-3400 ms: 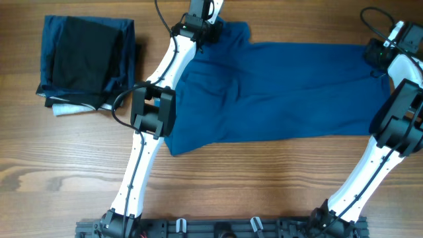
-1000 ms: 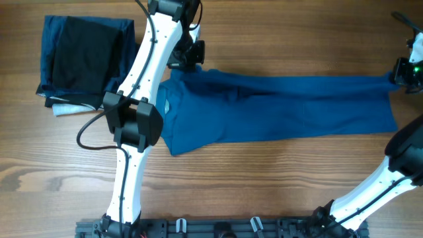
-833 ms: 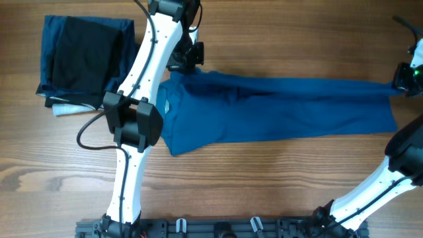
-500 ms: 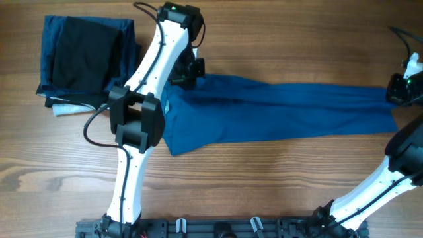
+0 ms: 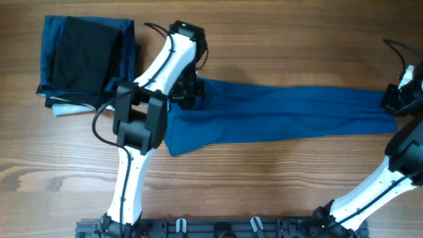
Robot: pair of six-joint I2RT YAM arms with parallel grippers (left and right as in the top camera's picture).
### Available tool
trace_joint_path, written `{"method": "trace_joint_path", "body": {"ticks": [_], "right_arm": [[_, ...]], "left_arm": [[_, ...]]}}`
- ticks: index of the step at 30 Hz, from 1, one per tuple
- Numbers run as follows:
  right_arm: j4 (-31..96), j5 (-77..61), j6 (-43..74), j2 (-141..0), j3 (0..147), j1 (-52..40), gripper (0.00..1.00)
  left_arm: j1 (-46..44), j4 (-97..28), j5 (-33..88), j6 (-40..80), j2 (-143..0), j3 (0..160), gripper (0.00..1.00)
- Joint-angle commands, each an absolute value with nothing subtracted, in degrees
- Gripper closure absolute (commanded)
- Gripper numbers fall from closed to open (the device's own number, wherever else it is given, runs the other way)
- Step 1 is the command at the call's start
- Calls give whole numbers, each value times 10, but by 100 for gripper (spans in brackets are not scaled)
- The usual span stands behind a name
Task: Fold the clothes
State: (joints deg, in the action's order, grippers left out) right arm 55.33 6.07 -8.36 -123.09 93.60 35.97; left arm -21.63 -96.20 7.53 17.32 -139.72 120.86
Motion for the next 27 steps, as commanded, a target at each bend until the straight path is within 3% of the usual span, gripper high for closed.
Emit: {"method": "trace_joint_path", "body": {"ticks": [1,16,17,18,19,20,21,24,27], "right_arm": [[523,93,-76,-1225,928,368,96],[505,90,-76,-1225,928,368,96],[506,90,-75,-1225,928,368,91],[505,90,-75,-1223,930,368,60],[505,90,-76,-1223,938,368,50],[513,84,-76,-1222,955,368,44],[522,68,-76,-1219,972,368,41],[548,17,-76,-1206,1019,368,32],[580,-88,-94,-1190,1057,368,31]], "left_arm": [[-175,-966,44,180,-1384,1203,96],[-192,-966,44,172,-1384,1194,96],[-193,-966,44,171,-1384,1189,96],[-194,-966,48,170,-1384,1179,88],[-194,-966,54,166,-1384,1171,80],[-194,-966,71,146,-1384,1159,64],[-194,-966,85,134,-1384,1155,57],[-194,-966,110,122,-1381,1153,50],[-193,-966,109,130,-1355,1153,44]]}}
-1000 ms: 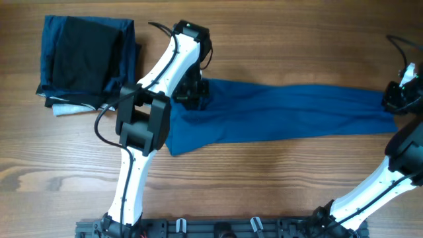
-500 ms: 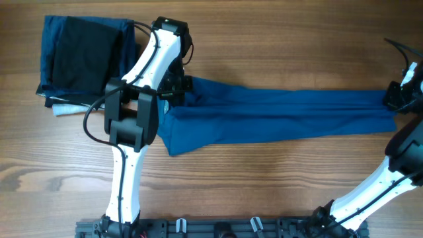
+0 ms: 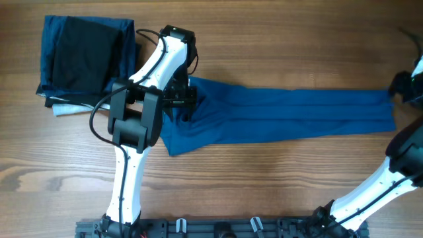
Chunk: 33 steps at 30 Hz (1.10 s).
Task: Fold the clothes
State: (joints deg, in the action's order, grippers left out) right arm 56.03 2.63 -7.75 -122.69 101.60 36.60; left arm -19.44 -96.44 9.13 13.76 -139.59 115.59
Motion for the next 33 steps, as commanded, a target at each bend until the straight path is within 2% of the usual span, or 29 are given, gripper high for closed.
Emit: {"method": "trace_joint_path", "body": {"ticks": [1,5,6,8,9,10,12,17,22,27,33], "right_arm": [[588,-151,-101,-1180,1059,368,31],[641,-251,-105,-1167,1059,357,39],[658,-259,-105,-1168,1058,351,42],[679,-260,-105,-1168,1049,331,53],[685,-266,-108,-1168,1042,312,62],[687,-275,-118,-1168,1037,299,70],[689,-305,-149,-1168,1025,260,76],[684,-312,-214,-1168,1003,129,80],[646,-295,-222,-1168,961,1,82],[592,-247,-163,-1168,898,-86,85],[564,-233,-69,-1168,862,-120,84]], "left_arm": [[-193,-966,107,140,-1342,1156,42],[-194,-948,107,175,-1283,1160,44],[-194,-937,107,185,-1270,1160,51],[-198,-904,107,187,-1258,1160,76],[-202,-877,107,187,-1258,1160,94],[-203,-860,107,187,-1261,1160,96],[-205,-817,107,187,-1265,1155,96],[-199,-715,107,185,-1267,1122,96],[-183,-659,107,185,-1267,1084,96],[-177,-611,109,185,-1267,1038,96],[-178,-574,109,185,-1267,1002,96]]}}
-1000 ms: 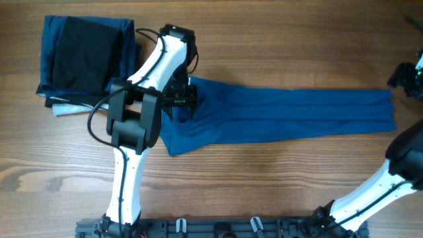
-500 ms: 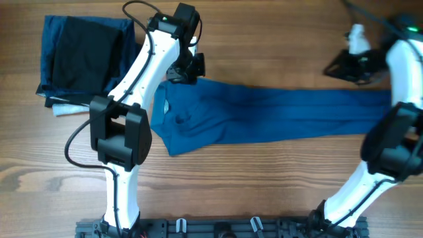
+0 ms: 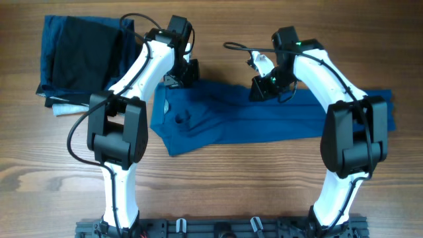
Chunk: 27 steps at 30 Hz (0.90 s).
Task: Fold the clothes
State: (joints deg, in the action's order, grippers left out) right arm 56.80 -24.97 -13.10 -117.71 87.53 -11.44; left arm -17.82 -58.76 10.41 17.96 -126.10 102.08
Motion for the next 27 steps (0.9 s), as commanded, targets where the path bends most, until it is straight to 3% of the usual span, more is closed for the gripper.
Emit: {"method": "trace_joint_path", "body": {"ticks": [1,16,19,27], "right_arm": [[562,-233,-54,-1168,857,-120,84],[435,-233,74,-1168,781,-121,83],[431,-233,77,-1168,781,-120,78],[547,-234,94,-1168,781,-121,83]], "left_arm": [[-178,-569,109,185,-1267,997,96],[-178,-542,109,187,-1267,986,96],[-178,-542,109,187,-1267,986,96],[-178,-546,109,187,-1267,986,96]]}}
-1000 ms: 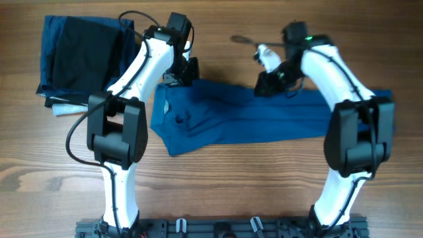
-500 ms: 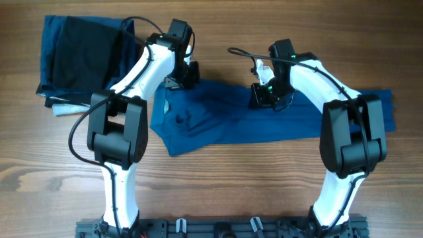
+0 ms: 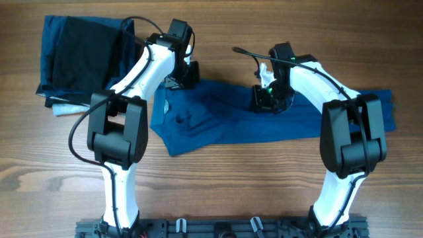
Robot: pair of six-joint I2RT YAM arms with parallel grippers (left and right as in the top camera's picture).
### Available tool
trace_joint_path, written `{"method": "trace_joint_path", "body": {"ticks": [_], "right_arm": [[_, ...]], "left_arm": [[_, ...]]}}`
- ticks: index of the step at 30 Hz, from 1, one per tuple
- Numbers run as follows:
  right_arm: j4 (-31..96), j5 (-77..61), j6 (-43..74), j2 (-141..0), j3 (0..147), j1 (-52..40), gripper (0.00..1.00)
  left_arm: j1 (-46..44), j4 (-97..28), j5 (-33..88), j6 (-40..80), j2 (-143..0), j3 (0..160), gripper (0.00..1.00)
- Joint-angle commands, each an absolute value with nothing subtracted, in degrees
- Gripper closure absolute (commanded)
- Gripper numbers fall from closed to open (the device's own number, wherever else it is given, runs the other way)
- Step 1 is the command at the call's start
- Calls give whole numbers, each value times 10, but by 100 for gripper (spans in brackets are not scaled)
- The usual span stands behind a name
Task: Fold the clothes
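Note:
A long blue garment (image 3: 291, 122) lies spread left to right across the table, rumpled at its left end (image 3: 175, 122). My left gripper (image 3: 186, 76) sits at the garment's far edge near its left corner. My right gripper (image 3: 266, 100) is down on the far edge near the garment's middle. Both point downward, and the wrists hide the fingers from overhead, so I cannot tell whether either grips the cloth.
A folded stack of dark blue and black clothes (image 3: 86, 59) lies at the far left, with a white bit showing under its front edge. The wooden table (image 3: 264, 185) shows in front of the garment. The arm bases stand at the near edge.
The right gripper has moved slightly nearer and to the right, onto the garment's far edge. The left gripper and the garment look unchanged.
At first the left gripper was at the garment's left end and the right at its far right end, with the cloth stretched between them. Then the right arm stood over the middle and the left at the far-left corner, with the left end rumpled. Now the right sits lower.

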State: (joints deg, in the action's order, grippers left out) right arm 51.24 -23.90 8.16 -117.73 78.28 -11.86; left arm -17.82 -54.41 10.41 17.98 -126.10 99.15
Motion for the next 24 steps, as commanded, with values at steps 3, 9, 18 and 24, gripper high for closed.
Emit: {"method": "trace_joint_path", "body": {"ticks": [3,9,18,24], "right_arm": [[599,-232,91,-1168,781,-121,83],[633,-218,92,-1168,762,-121,80],[647,-214,92,-1094,787,-119,82],[635,-61,151,-1018,792,-95,86]], "left_arm": [[-178,-546,109,187,-1267,986,96],[-178,-546,109,185,-1267,986,95],[-178,-547,108,185,-1267,986,94],[-178,-544,109,185,-1267,986,94]]}}
